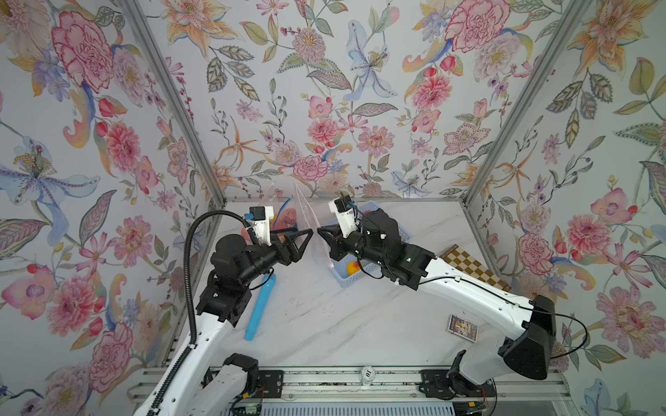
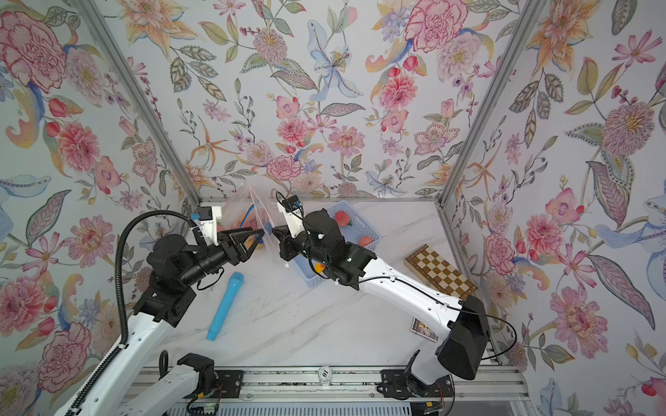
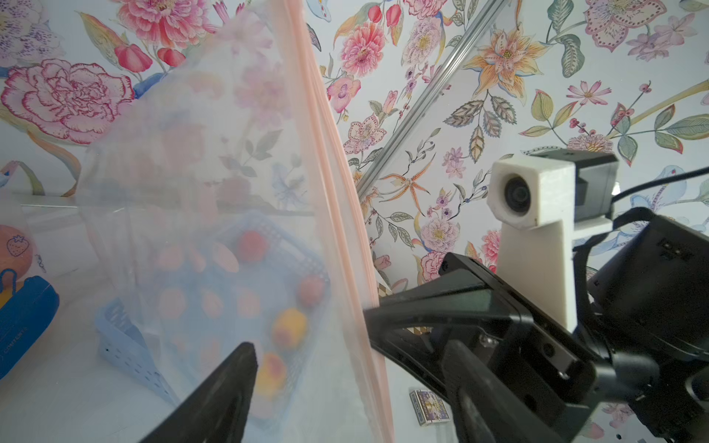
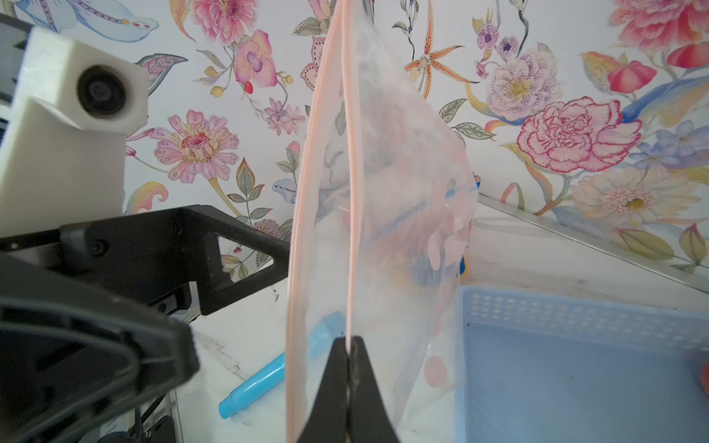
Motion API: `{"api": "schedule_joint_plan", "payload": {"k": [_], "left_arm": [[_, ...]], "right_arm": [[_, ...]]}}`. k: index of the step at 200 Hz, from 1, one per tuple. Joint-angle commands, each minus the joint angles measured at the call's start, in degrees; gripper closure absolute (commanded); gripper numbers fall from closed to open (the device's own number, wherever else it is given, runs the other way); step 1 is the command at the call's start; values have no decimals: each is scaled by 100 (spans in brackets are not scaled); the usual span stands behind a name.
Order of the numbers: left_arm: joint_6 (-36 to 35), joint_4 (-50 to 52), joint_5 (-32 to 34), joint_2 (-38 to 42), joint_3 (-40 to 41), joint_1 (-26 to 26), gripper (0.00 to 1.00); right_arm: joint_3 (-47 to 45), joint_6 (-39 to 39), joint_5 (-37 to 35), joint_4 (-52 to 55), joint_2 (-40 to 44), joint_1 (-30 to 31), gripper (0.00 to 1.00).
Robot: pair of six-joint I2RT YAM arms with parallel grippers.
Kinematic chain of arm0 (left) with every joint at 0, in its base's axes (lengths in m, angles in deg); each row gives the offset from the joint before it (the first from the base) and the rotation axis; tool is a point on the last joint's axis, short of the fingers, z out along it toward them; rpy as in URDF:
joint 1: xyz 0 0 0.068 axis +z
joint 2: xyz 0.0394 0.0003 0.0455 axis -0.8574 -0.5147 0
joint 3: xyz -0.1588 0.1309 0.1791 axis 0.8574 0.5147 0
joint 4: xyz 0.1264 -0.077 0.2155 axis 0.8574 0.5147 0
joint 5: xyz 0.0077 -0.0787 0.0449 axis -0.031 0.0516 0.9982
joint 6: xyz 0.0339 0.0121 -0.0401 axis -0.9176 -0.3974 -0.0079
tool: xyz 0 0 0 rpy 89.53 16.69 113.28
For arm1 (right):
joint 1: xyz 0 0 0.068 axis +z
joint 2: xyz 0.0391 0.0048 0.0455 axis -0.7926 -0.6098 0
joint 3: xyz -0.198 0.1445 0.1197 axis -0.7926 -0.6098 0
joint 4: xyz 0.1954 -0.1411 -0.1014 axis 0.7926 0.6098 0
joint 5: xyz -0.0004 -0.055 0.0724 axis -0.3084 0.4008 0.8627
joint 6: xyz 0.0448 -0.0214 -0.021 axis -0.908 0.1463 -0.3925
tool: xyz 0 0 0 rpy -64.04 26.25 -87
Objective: Place the peach in a zip-top bag and seal the zipper
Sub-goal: Open the zipper of the food storage bag at the center of the board.
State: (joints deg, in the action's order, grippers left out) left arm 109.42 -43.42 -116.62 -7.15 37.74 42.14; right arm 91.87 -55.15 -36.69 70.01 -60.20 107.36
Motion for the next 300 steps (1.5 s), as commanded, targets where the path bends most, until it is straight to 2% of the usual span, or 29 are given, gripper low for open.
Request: {"api": "schedule_joint_plan", "payload": {"k": [1, 29, 46, 69, 80, 81, 82, 86, 97, 145, 167, 196, 221, 257, 300], "left_arm": [[-99, 135, 265, -17, 60, -66, 20], [-177, 193, 544, -132, 142, -113, 21], [-241, 238, 711, -192, 198, -138, 29], [-347, 380, 958, -203, 267, -148, 52], [-392, 451, 1052, -190, 289, -144, 67], [-392, 458, 1063, -181, 289, -146, 72], [-387, 467, 1077, -181, 289, -147, 72], [-405, 499, 1106, -176, 289, -148, 82], [-454, 627, 1149, -156, 259, -148, 100], [-851, 1906, 1009, 79, -194, -156, 100], [-933, 2699, 828, 161, -437, -152, 100], [-1053, 3695, 674, 203, -683, -154, 100], [-1084, 4263, 828, 258, -716, -150, 100], [-761, 4363, 750, 77, -449, -151, 100], [-310, 3603, 567, -467, 70, -151, 100]], "right_arm": [[288, -66, 36, -185, -173, 95, 100], [371, -83, 38, -170, -298, 157, 100], [364, -125, 68, -186, -337, 176, 100], [298, -247, 52, -210, -307, 177, 100], [226, -315, 52, -242, -283, 184, 100], [220, -323, 56, -238, -279, 179, 100], [212, -332, 53, -241, -278, 177, 100], [186, -355, 57, -254, -268, 177, 100], [132, -455, 20, -224, -251, 155, 100], [-75, -1357, -338, 407, -179, -301, 100], [-156, -1706, 114, 609, -232, -564, 100], [-105, -1851, 589, 756, -466, -559, 100], [-11, -2064, 636, 1049, -746, -566, 100], [-44, -2383, 647, 1426, -1110, -620, 100], [-446, -2611, 582, 1453, -1121, -728, 100]]}}
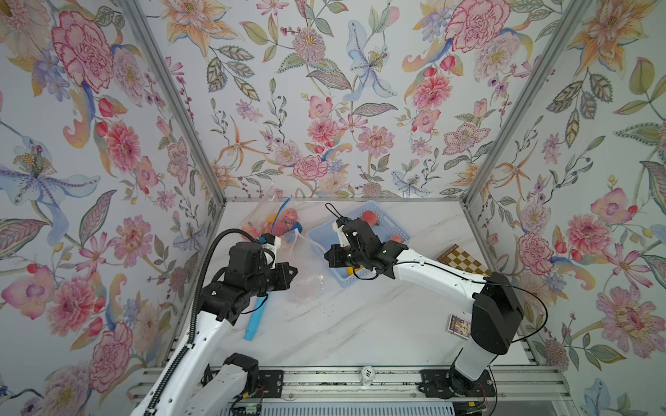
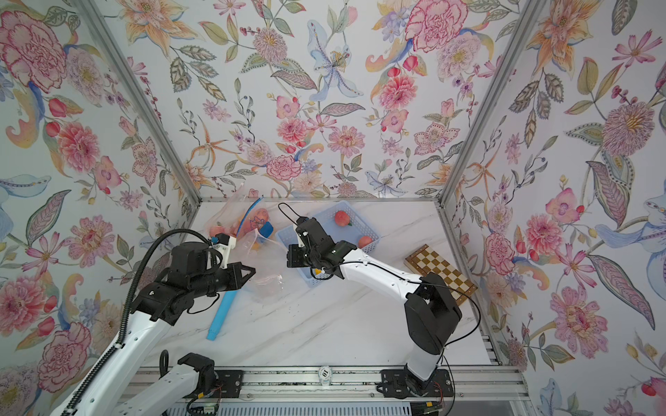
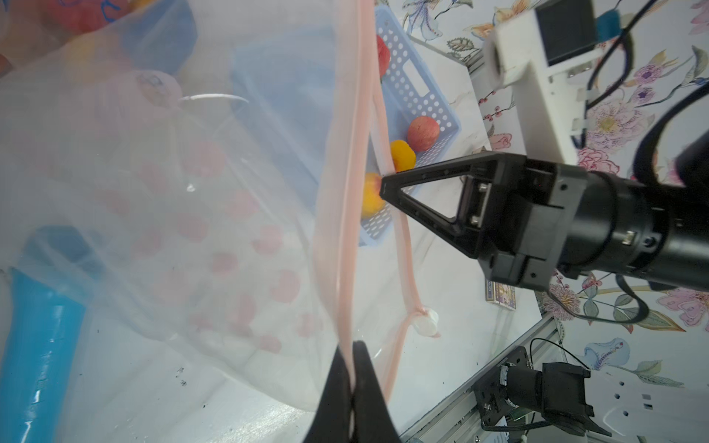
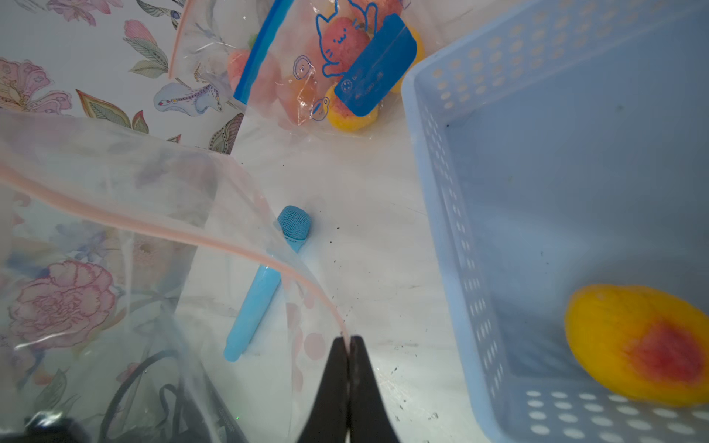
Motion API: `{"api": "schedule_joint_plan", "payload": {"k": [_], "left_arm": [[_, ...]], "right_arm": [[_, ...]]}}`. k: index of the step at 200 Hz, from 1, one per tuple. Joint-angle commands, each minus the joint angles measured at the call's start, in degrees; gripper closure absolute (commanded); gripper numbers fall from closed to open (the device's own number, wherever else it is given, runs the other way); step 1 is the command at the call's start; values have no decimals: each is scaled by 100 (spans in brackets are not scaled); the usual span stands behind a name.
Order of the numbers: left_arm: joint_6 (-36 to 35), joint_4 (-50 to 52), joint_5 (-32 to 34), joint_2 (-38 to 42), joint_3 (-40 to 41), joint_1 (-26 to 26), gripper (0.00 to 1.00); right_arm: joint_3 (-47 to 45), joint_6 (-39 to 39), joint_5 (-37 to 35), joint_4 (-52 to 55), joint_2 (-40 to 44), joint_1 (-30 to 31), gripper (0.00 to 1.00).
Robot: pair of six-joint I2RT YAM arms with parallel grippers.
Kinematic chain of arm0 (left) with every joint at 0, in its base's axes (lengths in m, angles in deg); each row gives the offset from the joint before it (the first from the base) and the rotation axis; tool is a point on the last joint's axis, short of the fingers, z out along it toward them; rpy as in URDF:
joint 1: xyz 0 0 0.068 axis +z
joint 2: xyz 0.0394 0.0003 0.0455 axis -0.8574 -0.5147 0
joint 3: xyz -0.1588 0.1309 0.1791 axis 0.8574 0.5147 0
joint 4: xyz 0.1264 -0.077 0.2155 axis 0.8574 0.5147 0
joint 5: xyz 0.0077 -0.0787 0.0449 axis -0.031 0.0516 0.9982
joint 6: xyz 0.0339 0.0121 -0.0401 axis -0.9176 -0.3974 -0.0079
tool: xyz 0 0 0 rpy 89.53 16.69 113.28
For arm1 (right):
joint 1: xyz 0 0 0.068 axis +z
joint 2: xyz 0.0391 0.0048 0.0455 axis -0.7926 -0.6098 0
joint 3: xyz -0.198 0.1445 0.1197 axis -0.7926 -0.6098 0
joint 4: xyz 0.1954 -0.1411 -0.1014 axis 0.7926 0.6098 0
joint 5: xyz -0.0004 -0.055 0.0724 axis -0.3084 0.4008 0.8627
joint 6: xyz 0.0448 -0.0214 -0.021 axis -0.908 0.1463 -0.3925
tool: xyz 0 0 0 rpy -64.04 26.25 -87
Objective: Place the peach in a zip-top bag and seal the zipper
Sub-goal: Open the zipper of the food storage bag at the center of the board.
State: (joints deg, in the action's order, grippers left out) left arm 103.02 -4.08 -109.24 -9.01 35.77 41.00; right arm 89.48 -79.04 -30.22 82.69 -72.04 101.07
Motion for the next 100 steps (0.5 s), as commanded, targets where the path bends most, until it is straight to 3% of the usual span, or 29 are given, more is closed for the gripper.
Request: {"api": "schedule_joint_plan", "payload": {"k": [1, 44, 100], "left_arm": [[345, -344, -169, -297, 275, -36, 100], [814, -1455, -281, -737, 748, -39, 100], [918, -1801, -88, -1015, 733, -53, 100]], "right_arm": [[-216, -220, -67, 185, 69, -100, 100], [-355, -202, -243, 183, 80, -152, 95], [-218, 36, -260, 24, 68, -188, 55]]}}
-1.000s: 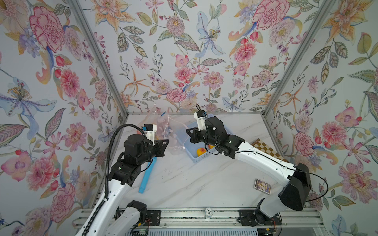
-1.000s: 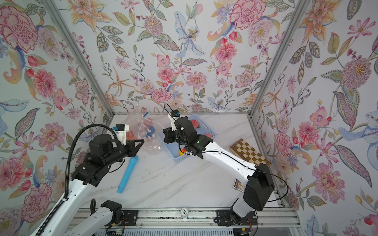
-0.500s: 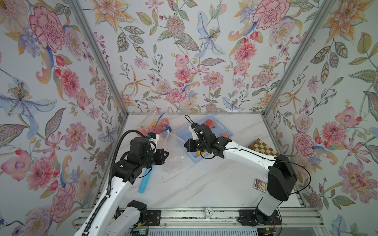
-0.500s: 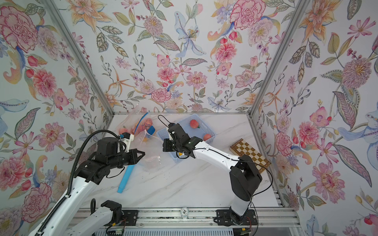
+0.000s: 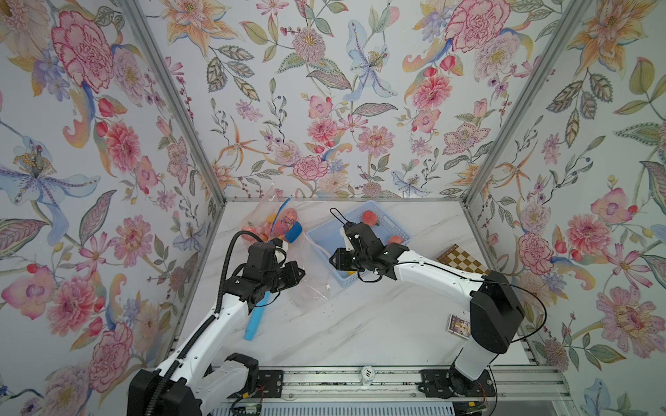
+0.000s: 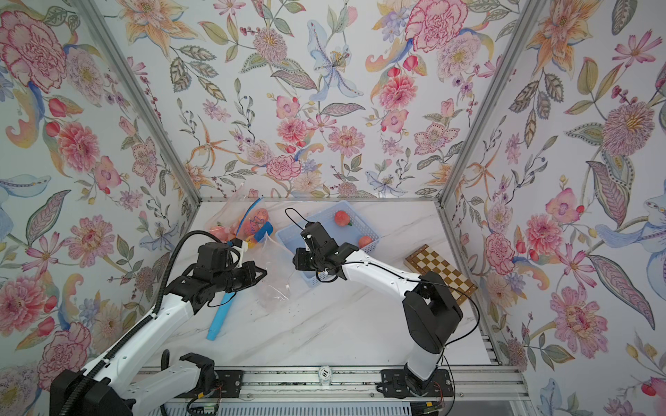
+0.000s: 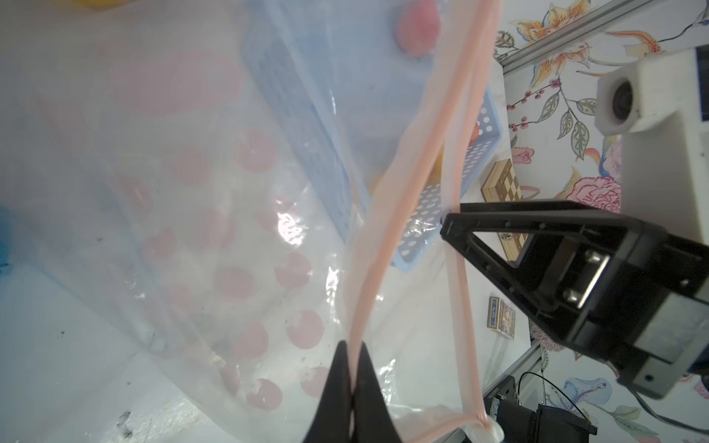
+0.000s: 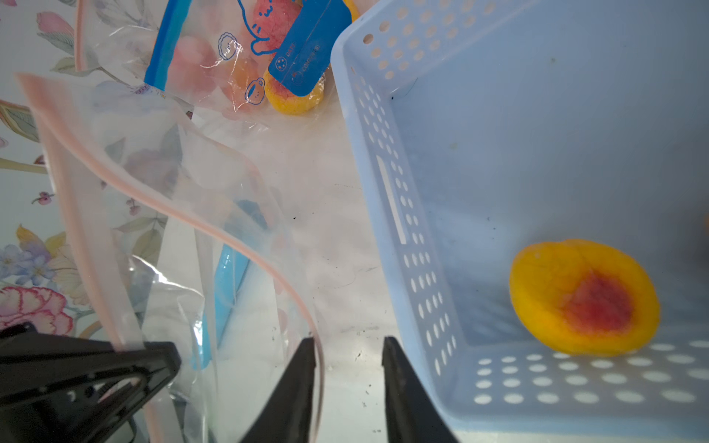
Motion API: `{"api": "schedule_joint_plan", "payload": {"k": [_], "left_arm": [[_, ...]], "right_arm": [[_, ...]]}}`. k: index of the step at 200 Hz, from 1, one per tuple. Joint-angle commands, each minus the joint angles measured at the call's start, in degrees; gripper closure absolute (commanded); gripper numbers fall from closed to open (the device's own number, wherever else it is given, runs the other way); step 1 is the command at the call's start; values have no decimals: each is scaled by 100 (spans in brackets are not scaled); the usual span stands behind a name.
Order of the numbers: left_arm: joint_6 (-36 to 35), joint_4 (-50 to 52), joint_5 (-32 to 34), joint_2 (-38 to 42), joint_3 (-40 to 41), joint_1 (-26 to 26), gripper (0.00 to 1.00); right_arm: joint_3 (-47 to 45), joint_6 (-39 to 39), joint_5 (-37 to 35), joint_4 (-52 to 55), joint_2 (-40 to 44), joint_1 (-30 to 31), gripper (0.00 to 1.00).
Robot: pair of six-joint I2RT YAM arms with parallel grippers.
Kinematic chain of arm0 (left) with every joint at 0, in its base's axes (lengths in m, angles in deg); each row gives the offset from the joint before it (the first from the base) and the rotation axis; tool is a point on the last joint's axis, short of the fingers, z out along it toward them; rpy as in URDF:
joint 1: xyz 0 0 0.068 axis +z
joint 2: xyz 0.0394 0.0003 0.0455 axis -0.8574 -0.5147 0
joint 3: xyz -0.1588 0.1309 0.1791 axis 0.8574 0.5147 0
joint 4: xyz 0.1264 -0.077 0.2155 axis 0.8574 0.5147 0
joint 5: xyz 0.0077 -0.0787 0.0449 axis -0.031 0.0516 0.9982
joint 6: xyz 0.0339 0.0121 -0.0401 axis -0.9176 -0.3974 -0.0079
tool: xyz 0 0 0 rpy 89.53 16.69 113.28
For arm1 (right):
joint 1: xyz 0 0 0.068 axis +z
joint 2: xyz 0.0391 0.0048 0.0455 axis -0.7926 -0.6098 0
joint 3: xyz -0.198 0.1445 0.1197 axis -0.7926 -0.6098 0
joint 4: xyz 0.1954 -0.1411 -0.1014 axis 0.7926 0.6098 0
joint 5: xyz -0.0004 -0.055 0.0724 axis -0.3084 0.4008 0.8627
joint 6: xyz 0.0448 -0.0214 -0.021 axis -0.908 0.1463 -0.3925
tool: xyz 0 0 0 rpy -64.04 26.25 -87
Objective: Place the peach in a zip-top bag and seal the zipper
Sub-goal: Open the zipper of the food storage bag at the center of the board.
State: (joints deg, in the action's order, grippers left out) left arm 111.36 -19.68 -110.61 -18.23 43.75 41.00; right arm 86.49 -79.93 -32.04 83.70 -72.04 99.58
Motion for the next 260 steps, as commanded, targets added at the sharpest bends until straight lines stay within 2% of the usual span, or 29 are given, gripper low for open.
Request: {"api": "schedule_joint_plan", "payload": {"k": [1, 27, 55, 93, 120, 153, 188, 210, 260], "left_arm": [[81, -248, 50, -97, -70, -53, 100], [34, -473, -98, -137, -58, -67, 100], [85, -694, -326, -165, -49, -70, 100], [57, -781, -474, -310, -53, -81, 100], [-20, -982, -390, -139, 29, -92, 100], [-228, -1094, 160, 333, 144, -103, 100], [-254, -839, 741, 650, 89, -102, 100], [-462, -357, 1036, 672, -57, -102, 100], [-846, 752, 1840, 829, -566, -96, 100]], "right_arm": [[82, 130, -75, -75, 71, -40, 54], [224, 287, -94, -186, 22, -38, 38], [407, 501, -12, -188, -164, -9, 31], [976, 808, -74, 291, -635, 204, 31], [1187, 815, -264, 649, -928, 272, 33], [1278, 933, -463, 951, -1122, 380, 34], [1481, 1025, -1157, 1586, -1297, 475, 34], [1345, 861, -1502, 1797, -1182, 312, 38], [902, 673, -1433, 1811, -884, 21, 41]]}}
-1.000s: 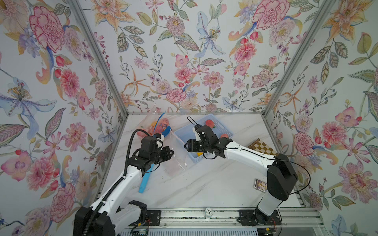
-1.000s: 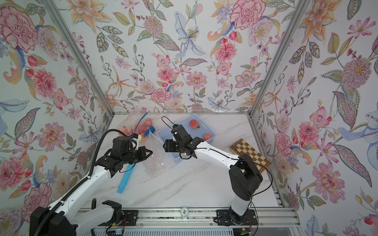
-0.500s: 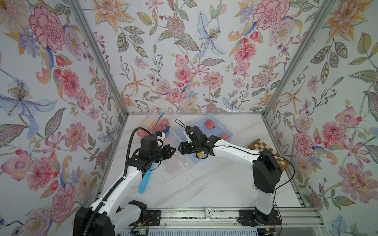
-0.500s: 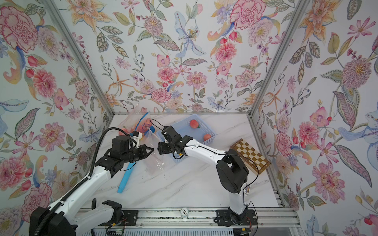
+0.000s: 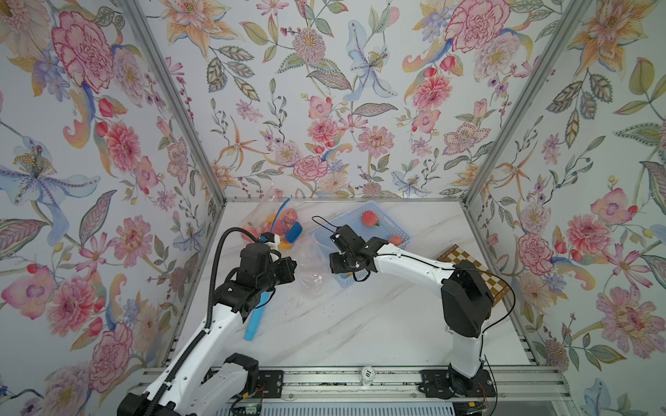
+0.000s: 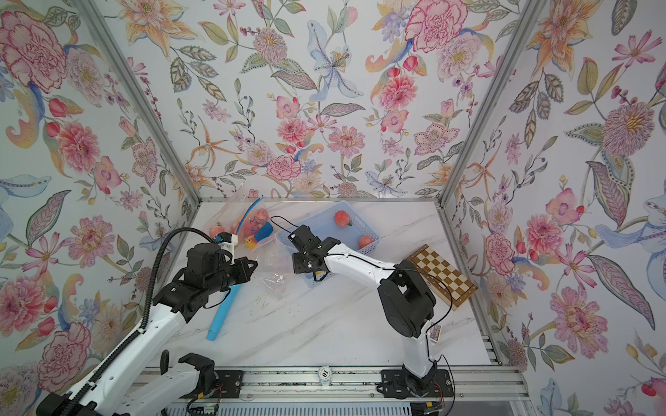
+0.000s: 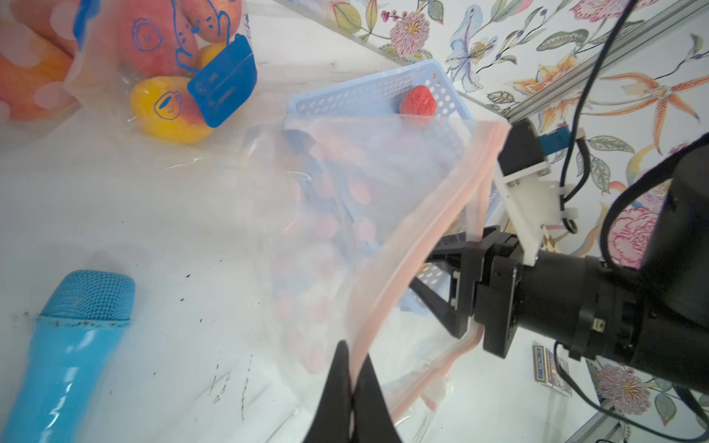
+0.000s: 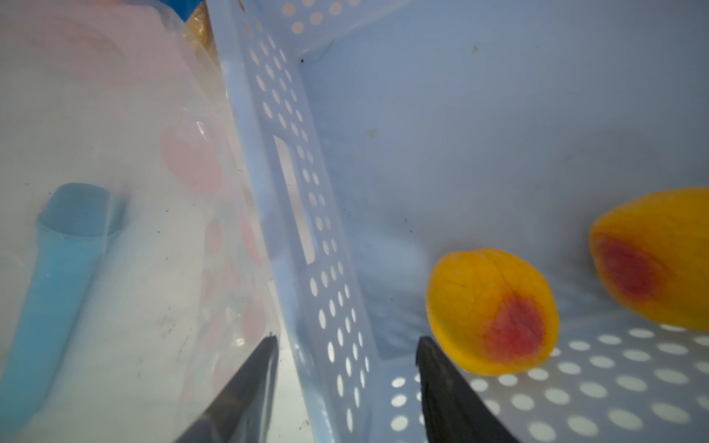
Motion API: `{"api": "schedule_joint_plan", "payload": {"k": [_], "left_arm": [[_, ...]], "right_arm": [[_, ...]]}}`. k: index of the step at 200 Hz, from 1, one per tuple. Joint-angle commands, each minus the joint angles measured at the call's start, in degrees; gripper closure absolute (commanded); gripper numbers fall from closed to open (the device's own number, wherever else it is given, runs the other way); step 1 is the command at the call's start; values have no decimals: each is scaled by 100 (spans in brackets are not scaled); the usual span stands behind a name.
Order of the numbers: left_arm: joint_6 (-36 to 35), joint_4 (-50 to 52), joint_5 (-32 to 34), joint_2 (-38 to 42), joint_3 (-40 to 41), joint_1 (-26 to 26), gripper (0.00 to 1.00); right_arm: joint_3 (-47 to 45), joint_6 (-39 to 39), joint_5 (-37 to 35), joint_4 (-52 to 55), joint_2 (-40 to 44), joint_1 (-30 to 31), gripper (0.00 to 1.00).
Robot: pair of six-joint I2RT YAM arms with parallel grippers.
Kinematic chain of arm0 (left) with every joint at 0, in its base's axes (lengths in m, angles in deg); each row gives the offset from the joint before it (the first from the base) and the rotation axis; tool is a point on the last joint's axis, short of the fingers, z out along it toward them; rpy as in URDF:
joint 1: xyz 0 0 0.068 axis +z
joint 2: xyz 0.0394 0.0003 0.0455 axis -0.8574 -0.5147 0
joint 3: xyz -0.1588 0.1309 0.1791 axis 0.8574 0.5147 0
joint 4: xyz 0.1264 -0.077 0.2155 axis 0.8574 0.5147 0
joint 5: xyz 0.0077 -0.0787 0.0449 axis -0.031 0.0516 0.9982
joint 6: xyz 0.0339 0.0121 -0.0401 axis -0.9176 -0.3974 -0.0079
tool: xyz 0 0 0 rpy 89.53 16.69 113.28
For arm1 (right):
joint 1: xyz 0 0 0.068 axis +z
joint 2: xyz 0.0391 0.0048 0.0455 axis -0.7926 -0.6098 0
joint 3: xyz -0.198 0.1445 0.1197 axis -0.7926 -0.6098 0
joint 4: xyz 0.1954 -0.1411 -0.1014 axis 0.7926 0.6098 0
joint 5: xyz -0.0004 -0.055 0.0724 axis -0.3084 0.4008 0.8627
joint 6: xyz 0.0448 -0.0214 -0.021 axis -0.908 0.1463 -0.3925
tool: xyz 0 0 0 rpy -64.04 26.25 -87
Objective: Place the peach in a zip-top bag and seal the zipper
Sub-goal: Open the zipper of the food storage bag at the center of the board.
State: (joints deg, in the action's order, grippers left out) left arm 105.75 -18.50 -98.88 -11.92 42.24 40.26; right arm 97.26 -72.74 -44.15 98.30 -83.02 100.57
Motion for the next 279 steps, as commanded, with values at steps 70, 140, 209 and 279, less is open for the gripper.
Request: {"api": "schedule_joint_plan", "payload": {"k": [70, 140, 209, 279], "left_arm": [[327, 114, 563, 60, -299, -28, 100], [113, 137, 461, -687, -532, -30, 100], [268, -112, 241, -793, -565, -24, 100], [-449, 2072, 1274, -676, -1644, -26, 100]], "right_arm": [[393, 292, 494, 201, 126, 239, 31], [261, 303, 1091, -466, 732, 235, 20], [-443, 187, 1715, -1485, 1696, -298, 14], [-455, 336, 574, -708, 1737, -1435, 17]]}}
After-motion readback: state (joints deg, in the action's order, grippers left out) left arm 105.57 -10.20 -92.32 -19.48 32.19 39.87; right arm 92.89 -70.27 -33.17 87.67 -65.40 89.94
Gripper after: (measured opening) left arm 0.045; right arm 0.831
